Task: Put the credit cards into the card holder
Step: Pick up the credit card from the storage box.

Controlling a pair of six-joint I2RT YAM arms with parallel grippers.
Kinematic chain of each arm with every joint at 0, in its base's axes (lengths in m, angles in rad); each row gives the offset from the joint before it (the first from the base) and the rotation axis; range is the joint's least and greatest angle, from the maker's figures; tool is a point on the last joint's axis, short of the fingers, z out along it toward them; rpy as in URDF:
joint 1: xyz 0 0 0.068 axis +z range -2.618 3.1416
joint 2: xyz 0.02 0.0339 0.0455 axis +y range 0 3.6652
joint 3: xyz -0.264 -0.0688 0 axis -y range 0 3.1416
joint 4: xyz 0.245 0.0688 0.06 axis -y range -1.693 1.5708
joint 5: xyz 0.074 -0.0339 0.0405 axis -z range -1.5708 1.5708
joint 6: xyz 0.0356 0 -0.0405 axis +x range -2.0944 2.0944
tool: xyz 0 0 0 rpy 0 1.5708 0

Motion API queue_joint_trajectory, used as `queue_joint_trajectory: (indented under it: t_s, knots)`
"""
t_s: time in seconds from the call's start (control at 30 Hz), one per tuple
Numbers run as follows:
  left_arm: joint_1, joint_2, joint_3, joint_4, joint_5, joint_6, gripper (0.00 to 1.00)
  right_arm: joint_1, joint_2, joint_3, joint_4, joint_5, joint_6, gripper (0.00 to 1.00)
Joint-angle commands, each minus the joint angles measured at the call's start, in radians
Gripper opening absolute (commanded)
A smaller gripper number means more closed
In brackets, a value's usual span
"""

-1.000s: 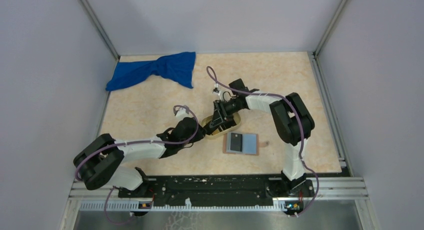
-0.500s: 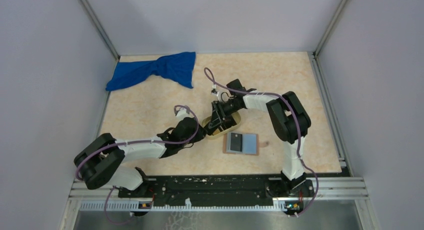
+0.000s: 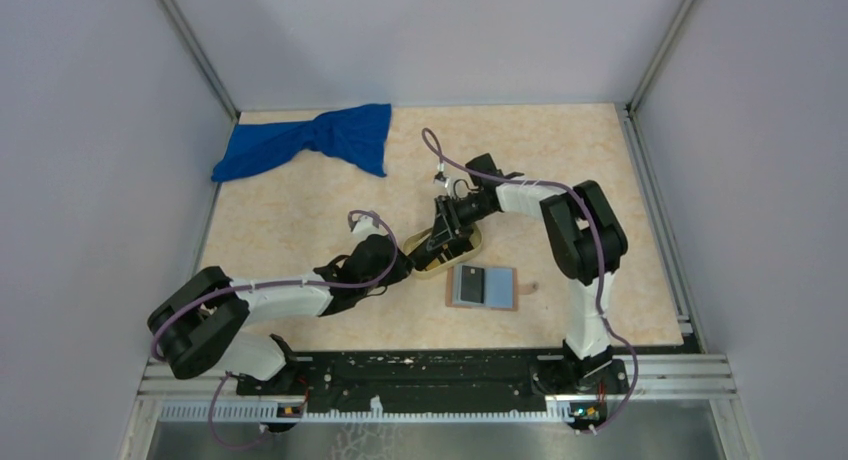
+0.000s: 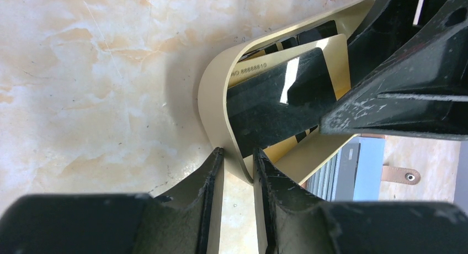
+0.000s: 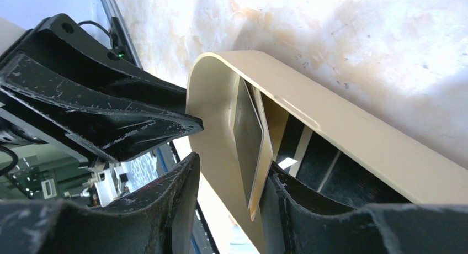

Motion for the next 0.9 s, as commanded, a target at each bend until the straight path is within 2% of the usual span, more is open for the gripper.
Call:
queue_joint_trajectory:
  t_s: [0.0, 0.3, 0.43, 0.6, 0.67, 0.73, 0.87]
  knots:
    - [-0.002, -0.021, 0.023, 0.026, 0.011, 0.01, 0.3, -0.04, -0.077, 0.041, 0.009, -0.053, -0.016, 0.41]
    - [-0.002, -0.029, 0.022, 0.021, 0.011, 0.012, 0.3, -0.084, -0.09, 0.04, 0.002, -0.042, -0.025, 0.34]
    - [-0.002, -0.033, 0.022, 0.02, 0.012, 0.013, 0.3, -0.091, -0.098, 0.042, -0.008, 0.0, -0.04, 0.22]
    - [-0.002, -0.047, 0.022, 0.012, 0.012, 0.016, 0.31, -0.093, -0.125, 0.046, -0.026, 0.121, -0.092, 0.01]
    - [-0.002, -0.061, 0.02, 0.005, 0.012, 0.026, 0.32, -0.096, -0.146, 0.06, -0.054, 0.153, -0.132, 0.0]
    - [-0.002, -0.088, 0.016, 0.001, 0.012, 0.043, 0.35, -0.103, -0.18, 0.068, -0.071, 0.178, -0.185, 0.0]
    - [-0.002, -0.165, -0.007, 0.008, 0.021, 0.104, 0.52, -0.126, -0.244, 0.091, -0.133, 0.178, -0.299, 0.0]
